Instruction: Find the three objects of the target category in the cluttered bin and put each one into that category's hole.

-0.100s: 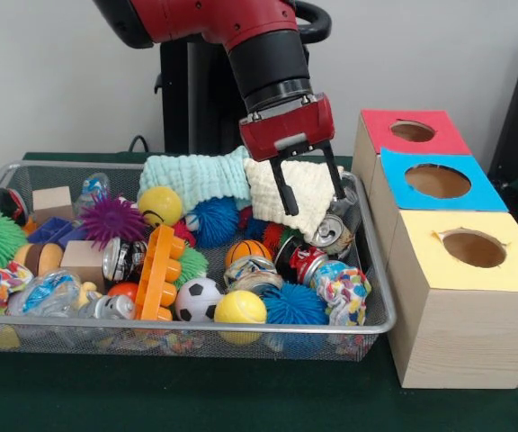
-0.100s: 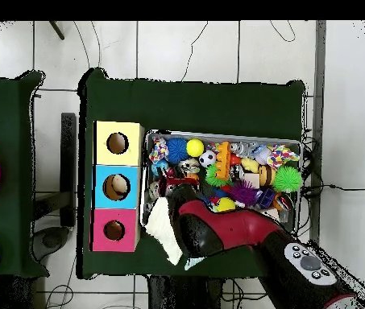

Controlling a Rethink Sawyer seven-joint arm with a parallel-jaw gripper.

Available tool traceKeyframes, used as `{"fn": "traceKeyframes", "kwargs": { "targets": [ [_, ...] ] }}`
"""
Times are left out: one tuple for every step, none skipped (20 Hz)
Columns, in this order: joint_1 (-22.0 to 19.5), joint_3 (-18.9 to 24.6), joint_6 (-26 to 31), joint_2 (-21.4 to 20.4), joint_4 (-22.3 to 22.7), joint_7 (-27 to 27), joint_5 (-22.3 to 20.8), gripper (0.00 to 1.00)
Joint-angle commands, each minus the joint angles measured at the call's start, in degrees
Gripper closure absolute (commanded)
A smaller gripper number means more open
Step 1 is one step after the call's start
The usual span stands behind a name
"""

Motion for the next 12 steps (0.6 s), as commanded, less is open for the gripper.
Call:
{"fn": "traceKeyframes", "kwargs": {
  "targets": [
    [1.1, -8.0, 7.3, 1.1, -3.8, 4.7, 1.8, 0.0],
    [1.1, -8.4, 7.4, 0.9, -3.5, 4.6, 1.8, 0.0],
    [1.9, -9.9, 7.4, 0.3, -3.2, 4.5, 1.7, 0.0],
    [3.1, -11.8, 6.8, 0.0, -3.2, 4.4, 1.7, 0.0],
    [4.4, -13.8, 6.1, -0.4, -3.2, 4.4, 1.6, 0.0],
    [5.8, -15.8, 5.7, -0.4, -3.4, 4.2, 1.6, 0.0],
    [9.8, -20.7, 4.6, -0.1, -4.3, 3.9, 2.3, 0.0],
    [11.6, -22.8, 4.2, 0.4, -4.6, 3.9, 2.7, 0.0],
    [14.2, -25.7, 3.3, 1.3, -4.6, 4.5, 3.8, 0.0],
    [15.1, -26.6, 3.4, 1.9, -4.6, 4.5, 3.9, 0.0],
    [15.7, -26.9, 3.2, 2.7, -3.9, 5.0, 4.2, 0.0],
    [14.7, -25.6, 3.8, 2.7, -3.1, 5.3, 3.7, 0.0]
  ]
}}
